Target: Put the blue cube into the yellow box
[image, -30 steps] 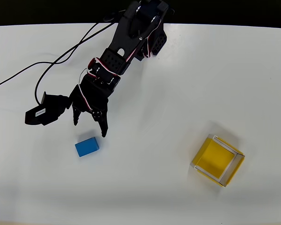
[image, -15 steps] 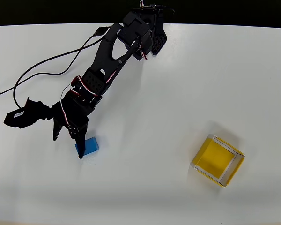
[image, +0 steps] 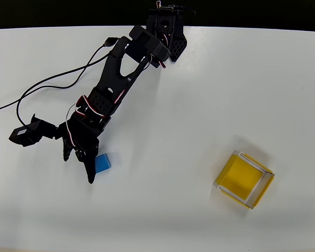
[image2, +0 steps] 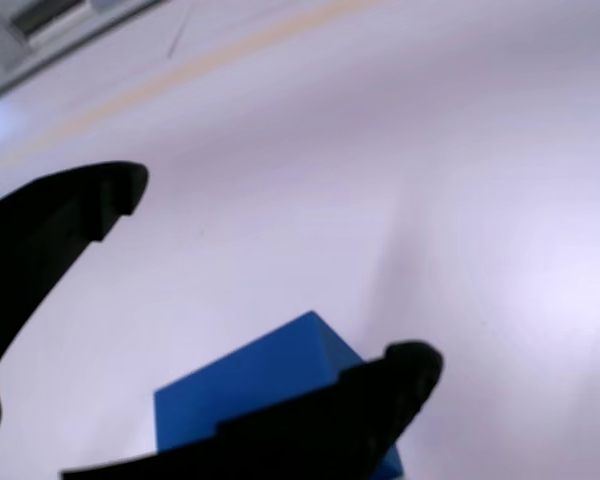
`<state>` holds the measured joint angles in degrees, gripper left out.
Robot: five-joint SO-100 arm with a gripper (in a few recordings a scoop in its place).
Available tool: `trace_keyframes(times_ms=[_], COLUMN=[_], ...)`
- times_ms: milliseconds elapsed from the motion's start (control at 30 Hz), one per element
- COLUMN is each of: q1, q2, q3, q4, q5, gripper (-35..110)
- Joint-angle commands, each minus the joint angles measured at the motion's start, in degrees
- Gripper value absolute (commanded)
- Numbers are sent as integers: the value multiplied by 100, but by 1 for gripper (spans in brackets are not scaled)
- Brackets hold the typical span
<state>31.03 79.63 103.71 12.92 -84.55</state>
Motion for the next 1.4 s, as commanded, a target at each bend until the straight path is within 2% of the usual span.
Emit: trace_keyframes(times_ms=[0, 433, 700, 1100, 1167, 1367], q1=[-105, -185, -334, -624, -615, -264], q2=[475, 914, 765, 589, 650, 1178], q3=[-246, 519, 624, 624, 624, 562], q4=[-105, -606, -1081, -1503, -1538, -729], q5=[-1037, -2918, -3287, -2540, -2153, -527], gripper=[50, 53, 54, 54, 54, 54])
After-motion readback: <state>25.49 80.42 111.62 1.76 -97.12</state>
